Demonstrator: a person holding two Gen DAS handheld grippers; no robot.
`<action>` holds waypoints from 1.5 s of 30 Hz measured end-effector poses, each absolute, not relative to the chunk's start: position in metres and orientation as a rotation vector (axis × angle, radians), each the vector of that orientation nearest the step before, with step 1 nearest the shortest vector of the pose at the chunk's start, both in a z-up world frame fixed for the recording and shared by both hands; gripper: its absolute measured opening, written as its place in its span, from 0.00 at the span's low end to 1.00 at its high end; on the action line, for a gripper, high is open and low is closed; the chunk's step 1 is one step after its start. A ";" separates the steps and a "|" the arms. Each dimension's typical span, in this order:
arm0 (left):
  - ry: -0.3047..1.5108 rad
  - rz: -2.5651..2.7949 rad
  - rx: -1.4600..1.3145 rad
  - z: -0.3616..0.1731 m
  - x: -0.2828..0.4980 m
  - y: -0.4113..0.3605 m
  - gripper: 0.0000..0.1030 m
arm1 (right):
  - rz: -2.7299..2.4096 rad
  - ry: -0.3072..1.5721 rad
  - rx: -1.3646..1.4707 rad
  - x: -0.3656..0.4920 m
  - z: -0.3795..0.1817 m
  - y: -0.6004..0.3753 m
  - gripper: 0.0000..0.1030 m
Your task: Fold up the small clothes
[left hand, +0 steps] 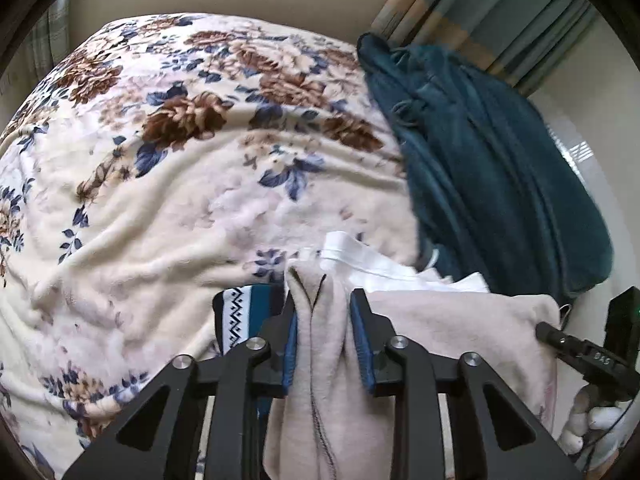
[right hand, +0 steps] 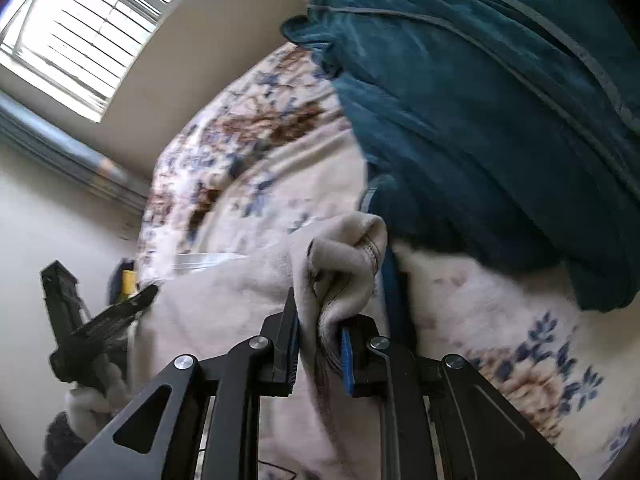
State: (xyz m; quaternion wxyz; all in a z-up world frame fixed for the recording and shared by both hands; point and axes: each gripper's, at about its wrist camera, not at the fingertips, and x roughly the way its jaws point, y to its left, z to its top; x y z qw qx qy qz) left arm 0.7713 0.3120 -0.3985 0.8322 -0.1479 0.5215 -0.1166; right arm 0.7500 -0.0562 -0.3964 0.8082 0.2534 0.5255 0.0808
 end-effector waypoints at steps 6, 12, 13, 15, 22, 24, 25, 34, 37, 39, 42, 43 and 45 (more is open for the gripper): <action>1.075 -0.173 -0.298 -0.369 0.753 0.317 0.66 | 0.092 1.152 0.492 0.754 -0.395 -0.055 0.54; 0.973 -0.050 -0.086 -0.325 0.684 0.293 0.95 | -0.062 1.108 0.263 0.711 -0.351 -0.034 0.99; 0.970 -0.025 -0.064 -0.322 0.670 0.287 0.95 | -0.086 1.104 0.206 0.699 -0.346 -0.027 0.99; 0.980 -0.005 -0.043 -0.320 0.649 0.276 0.95 | -0.131 1.099 0.111 0.677 -0.338 -0.015 0.99; 1.027 0.026 -0.039 -0.304 0.580 0.245 0.95 | -0.177 1.070 0.019 0.599 -0.301 -0.005 0.99; 1.020 0.023 -0.033 -0.291 0.563 0.240 0.95 | -0.173 1.057 0.017 0.578 -0.283 -0.005 0.99; 1.013 0.024 -0.029 -0.282 0.552 0.238 0.95 | -0.179 1.046 0.016 0.565 -0.273 -0.007 0.99; 0.926 0.011 -0.029 -0.183 0.459 0.228 0.95 | -0.156 0.933 -0.016 0.458 -0.158 -0.012 0.99; 0.898 0.017 -0.020 -0.149 0.428 0.227 0.95 | -0.140 0.888 -0.022 0.418 -0.115 -0.012 0.99; 0.879 0.014 -0.025 -0.130 0.408 0.229 0.95 | -0.126 0.867 -0.021 0.397 -0.092 -0.012 0.99; 0.848 0.020 -0.028 -0.100 0.380 0.230 0.95 | -0.101 0.827 -0.031 0.359 -0.053 -0.010 0.99; 0.834 0.027 -0.032 -0.090 0.370 0.231 0.95 | -0.095 0.815 -0.036 0.346 -0.040 -0.009 0.99; 0.814 0.031 -0.034 -0.073 0.354 0.231 0.95 | -0.081 0.796 -0.029 0.326 -0.018 -0.010 0.99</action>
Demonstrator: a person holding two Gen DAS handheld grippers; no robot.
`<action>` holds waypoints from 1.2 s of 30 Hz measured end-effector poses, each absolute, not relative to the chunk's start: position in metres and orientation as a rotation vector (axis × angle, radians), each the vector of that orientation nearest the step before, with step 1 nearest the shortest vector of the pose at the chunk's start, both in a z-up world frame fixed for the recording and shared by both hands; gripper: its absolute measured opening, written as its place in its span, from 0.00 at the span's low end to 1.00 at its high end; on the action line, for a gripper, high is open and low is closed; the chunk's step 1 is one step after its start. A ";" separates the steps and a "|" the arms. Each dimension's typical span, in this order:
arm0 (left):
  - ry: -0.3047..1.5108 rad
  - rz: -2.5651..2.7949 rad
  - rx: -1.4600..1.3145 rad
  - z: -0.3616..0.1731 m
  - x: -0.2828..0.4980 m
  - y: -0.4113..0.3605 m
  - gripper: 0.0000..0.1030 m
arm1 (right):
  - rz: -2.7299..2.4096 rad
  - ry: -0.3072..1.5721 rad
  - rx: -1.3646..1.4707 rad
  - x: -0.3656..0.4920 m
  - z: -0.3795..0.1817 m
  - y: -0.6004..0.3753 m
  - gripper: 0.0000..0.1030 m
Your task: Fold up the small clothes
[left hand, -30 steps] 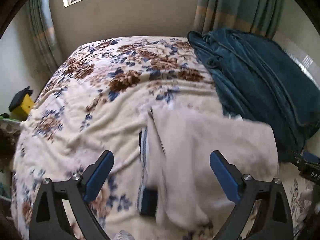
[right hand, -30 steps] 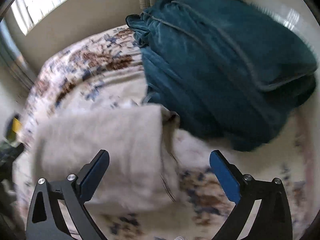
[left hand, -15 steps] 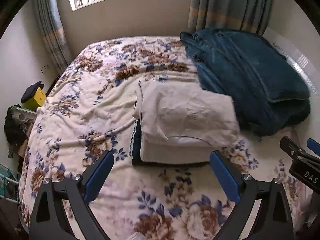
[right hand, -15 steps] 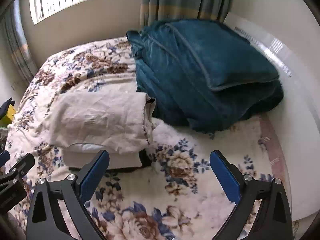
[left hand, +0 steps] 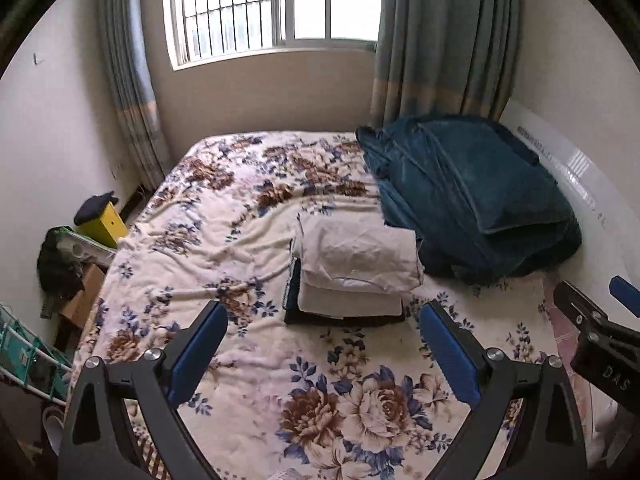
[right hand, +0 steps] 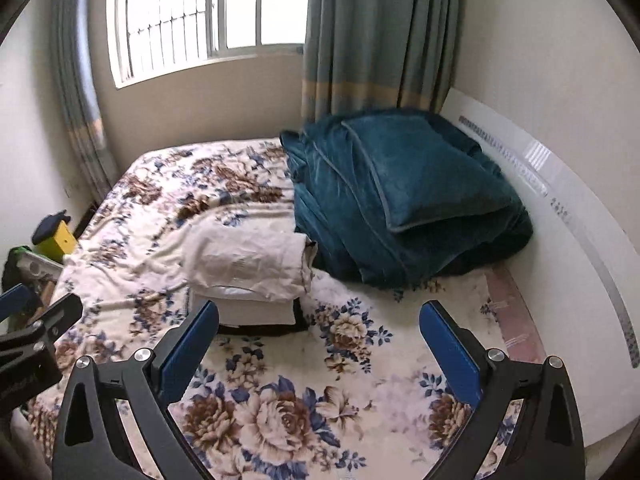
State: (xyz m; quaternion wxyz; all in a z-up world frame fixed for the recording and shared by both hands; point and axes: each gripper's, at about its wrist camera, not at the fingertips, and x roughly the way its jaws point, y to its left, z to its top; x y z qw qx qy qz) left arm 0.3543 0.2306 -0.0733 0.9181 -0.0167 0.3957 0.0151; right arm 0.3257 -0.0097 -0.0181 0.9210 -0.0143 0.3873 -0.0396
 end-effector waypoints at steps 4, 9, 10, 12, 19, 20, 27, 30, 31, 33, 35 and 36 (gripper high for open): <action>0.767 0.038 -0.039 -0.041 0.323 0.232 0.95 | -0.062 0.754 -0.019 0.285 0.024 -0.012 0.99; 0.723 0.038 -0.031 -0.013 0.289 0.231 0.95 | -0.039 0.712 -0.012 0.246 0.061 -0.012 0.99; 0.720 0.041 -0.033 -0.009 0.282 0.230 0.95 | -0.036 0.705 -0.009 0.237 0.069 -0.013 0.99; 0.715 0.036 -0.039 -0.005 0.273 0.229 0.95 | -0.028 0.699 -0.003 0.225 0.078 -0.014 0.99; 0.696 0.049 -0.047 0.005 0.249 0.224 0.96 | -0.001 0.678 -0.010 0.195 0.100 -0.016 1.00; 0.694 0.052 -0.046 0.006 0.247 0.223 0.97 | -0.001 0.678 -0.009 0.193 0.101 -0.017 1.00; 0.688 0.081 -0.044 0.005 0.240 0.224 1.00 | -0.003 0.675 -0.004 0.188 0.103 -0.021 1.00; 0.687 0.092 -0.043 0.004 0.240 0.224 1.00 | 0.007 0.680 -0.005 0.189 0.104 -0.021 1.00; 0.687 0.092 -0.040 0.004 0.239 0.223 1.00 | 0.006 0.680 -0.008 0.189 0.105 -0.021 1.00; 0.687 0.092 -0.042 0.004 0.239 0.223 1.00 | 0.009 0.680 -0.012 0.188 0.106 -0.022 1.00; 0.688 0.093 -0.044 0.005 0.240 0.223 1.00 | 0.015 0.683 -0.011 0.188 0.105 -0.022 1.00; 0.688 0.092 -0.045 0.004 0.240 0.223 1.00 | 0.017 0.685 -0.010 0.188 0.106 -0.023 1.00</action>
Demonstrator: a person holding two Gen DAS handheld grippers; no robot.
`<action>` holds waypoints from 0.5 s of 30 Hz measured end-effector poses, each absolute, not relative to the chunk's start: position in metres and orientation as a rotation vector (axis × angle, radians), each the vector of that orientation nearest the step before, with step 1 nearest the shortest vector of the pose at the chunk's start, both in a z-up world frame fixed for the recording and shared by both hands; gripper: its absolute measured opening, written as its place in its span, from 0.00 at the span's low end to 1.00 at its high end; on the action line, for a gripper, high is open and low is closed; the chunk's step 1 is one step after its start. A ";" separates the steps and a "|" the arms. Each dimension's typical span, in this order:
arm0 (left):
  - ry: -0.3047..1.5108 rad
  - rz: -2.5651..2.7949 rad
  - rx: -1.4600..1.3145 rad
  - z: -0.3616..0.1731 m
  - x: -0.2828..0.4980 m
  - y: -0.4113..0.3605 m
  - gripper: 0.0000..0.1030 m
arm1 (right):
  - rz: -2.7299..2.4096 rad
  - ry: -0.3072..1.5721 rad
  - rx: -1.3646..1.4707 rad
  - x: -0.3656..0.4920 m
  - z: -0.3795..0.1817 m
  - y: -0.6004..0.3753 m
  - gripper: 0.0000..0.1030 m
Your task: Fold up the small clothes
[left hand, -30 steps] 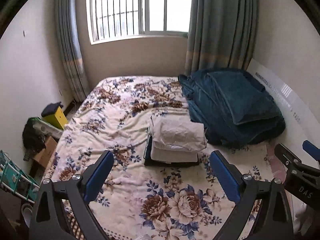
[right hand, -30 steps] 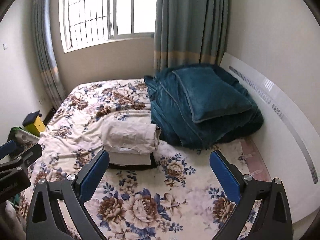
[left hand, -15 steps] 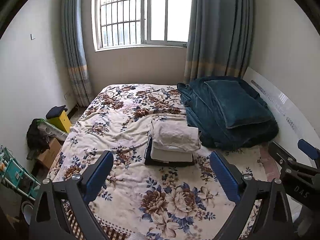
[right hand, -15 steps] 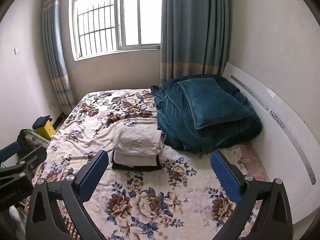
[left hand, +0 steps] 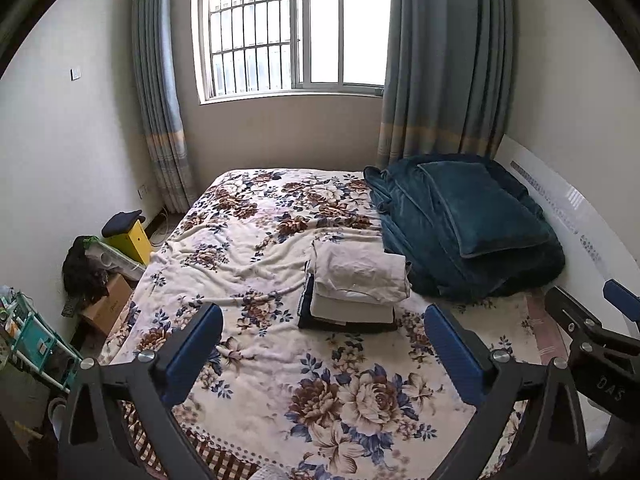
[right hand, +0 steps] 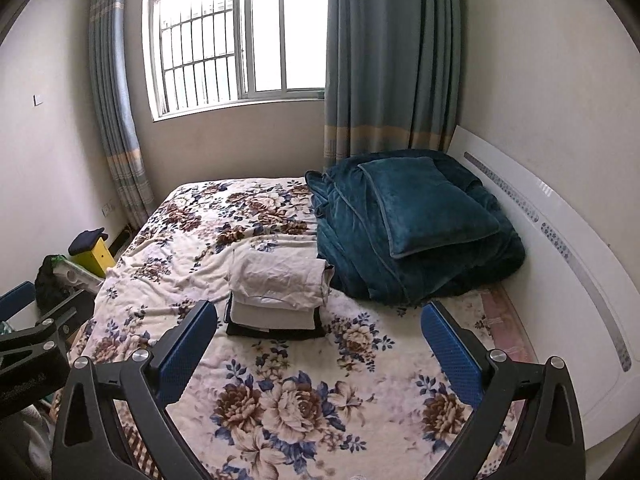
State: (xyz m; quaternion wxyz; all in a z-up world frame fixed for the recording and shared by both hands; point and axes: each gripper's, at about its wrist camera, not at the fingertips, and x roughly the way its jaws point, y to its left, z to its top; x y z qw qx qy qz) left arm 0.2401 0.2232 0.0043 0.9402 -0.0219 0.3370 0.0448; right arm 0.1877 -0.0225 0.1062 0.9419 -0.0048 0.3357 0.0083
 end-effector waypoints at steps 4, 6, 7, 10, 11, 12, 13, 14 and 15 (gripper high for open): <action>0.691 0.095 -0.046 0.004 0.239 0.223 1.00 | 0.021 0.685 -0.010 0.189 0.105 -0.022 1.00; 0.689 0.096 -0.045 0.005 0.237 0.223 1.00 | 0.027 0.686 -0.009 0.189 0.106 -0.022 1.00; 0.686 0.097 -0.045 0.005 0.235 0.224 1.00 | 0.027 0.685 -0.009 0.189 0.107 -0.023 1.00; 0.681 0.098 -0.044 0.006 0.233 0.224 1.00 | 0.035 0.687 -0.004 0.192 0.106 -0.023 1.00; 0.680 0.099 -0.042 0.006 0.232 0.224 1.00 | 0.036 0.687 -0.006 0.192 0.106 -0.023 1.00; 0.680 0.099 -0.042 0.006 0.231 0.223 1.00 | 0.037 0.686 -0.006 0.192 0.106 -0.023 1.00; 0.680 0.100 -0.042 0.006 0.231 0.223 1.00 | 0.040 0.686 -0.006 0.192 0.106 -0.023 1.00; 0.681 0.100 -0.041 0.006 0.230 0.223 1.00 | 0.043 0.687 -0.006 0.192 0.106 -0.022 1.00; 0.682 0.101 -0.041 0.006 0.229 0.223 1.00 | 0.042 0.687 -0.006 0.192 0.106 -0.023 1.00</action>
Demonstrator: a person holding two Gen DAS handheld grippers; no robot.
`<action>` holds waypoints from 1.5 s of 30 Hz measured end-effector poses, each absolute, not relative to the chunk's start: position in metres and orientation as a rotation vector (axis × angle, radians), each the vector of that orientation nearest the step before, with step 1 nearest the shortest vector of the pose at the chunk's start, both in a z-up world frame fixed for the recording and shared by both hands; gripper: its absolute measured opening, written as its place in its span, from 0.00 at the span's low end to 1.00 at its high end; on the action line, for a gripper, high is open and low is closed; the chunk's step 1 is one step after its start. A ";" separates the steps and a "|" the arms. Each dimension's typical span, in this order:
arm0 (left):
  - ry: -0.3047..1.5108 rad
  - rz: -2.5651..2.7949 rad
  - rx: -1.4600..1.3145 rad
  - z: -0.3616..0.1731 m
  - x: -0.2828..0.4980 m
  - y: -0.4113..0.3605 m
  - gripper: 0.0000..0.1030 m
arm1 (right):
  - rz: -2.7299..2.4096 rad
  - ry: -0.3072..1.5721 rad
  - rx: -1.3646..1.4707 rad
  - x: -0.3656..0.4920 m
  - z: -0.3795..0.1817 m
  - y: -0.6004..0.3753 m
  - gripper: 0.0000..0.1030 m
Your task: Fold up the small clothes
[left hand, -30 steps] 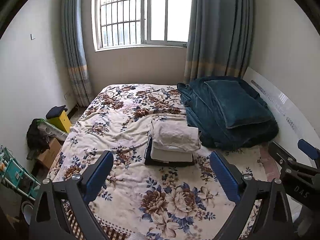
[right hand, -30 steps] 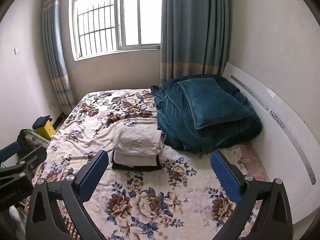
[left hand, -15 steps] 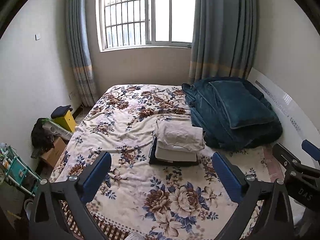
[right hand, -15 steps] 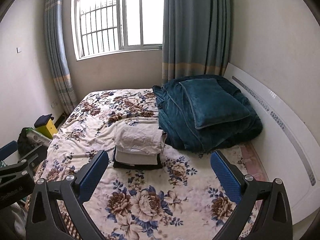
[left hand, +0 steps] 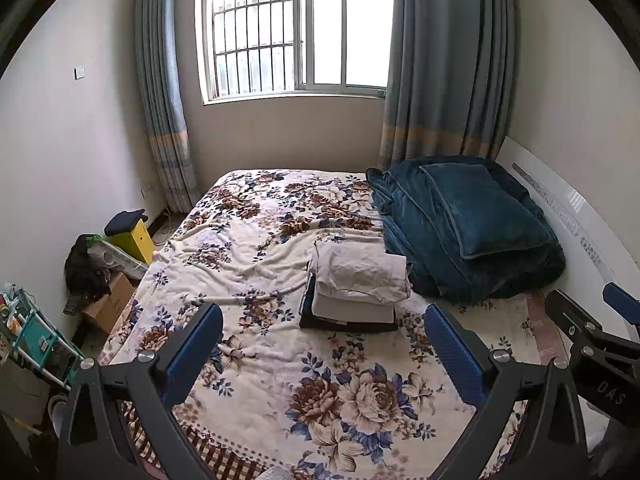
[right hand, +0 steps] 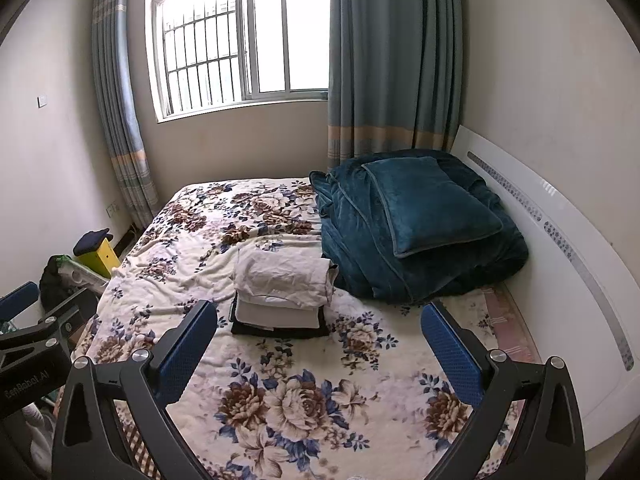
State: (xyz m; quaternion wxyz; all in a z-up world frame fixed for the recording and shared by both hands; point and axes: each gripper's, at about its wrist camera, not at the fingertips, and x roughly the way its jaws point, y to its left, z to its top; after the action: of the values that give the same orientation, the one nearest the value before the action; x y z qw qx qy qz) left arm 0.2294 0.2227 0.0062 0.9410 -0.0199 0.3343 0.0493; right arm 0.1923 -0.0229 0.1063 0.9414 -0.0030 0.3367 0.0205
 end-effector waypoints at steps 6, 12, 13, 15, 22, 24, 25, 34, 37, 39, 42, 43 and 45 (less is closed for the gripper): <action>0.681 0.109 -0.034 0.007 0.226 0.220 1.00 | 0.046 0.688 -0.002 0.191 0.104 -0.022 1.00; 0.685 0.108 -0.036 0.007 0.224 0.219 1.00 | 0.042 0.688 0.000 0.184 0.100 -0.021 1.00; 0.685 0.109 -0.036 0.007 0.222 0.219 1.00 | 0.044 0.688 -0.001 0.185 0.101 -0.020 1.00; 0.685 0.108 -0.038 0.007 0.222 0.219 1.00 | 0.042 0.687 -0.001 0.184 0.100 -0.021 1.00; 0.690 0.113 -0.039 0.007 0.216 0.220 1.00 | 0.034 0.690 -0.002 0.181 0.099 -0.021 1.00; 0.689 0.114 -0.036 0.007 0.215 0.220 1.00 | 0.036 0.687 -0.001 0.181 0.100 -0.022 1.00; 0.688 0.113 -0.035 0.008 0.215 0.220 1.00 | 0.033 0.685 -0.001 0.180 0.100 -0.022 1.00; 0.682 0.110 -0.034 0.011 0.213 0.220 1.00 | 0.032 0.677 0.003 0.176 0.100 -0.024 1.00; 0.685 0.107 -0.036 0.012 0.213 0.219 1.00 | 0.031 0.673 0.000 0.176 0.100 -0.023 1.00; 0.685 0.108 -0.037 0.013 0.213 0.219 1.00 | 0.031 0.673 0.001 0.176 0.100 -0.023 1.00; 0.685 0.105 -0.036 0.012 0.214 0.219 1.00 | 0.029 0.673 -0.001 0.176 0.100 -0.023 1.00; 0.683 0.104 -0.036 0.012 0.214 0.219 1.00 | 0.027 0.673 0.002 0.176 0.100 -0.023 1.00; 0.687 0.103 -0.037 0.012 0.213 0.219 1.00 | 0.029 0.673 0.003 0.176 0.100 -0.023 1.00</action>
State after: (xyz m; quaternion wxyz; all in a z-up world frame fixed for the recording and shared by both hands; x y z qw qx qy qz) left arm 0.2134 0.2193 0.0116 0.9402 -0.0180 0.3365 0.0503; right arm 0.1761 -0.0230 0.1001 0.9438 0.0013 0.3302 0.0141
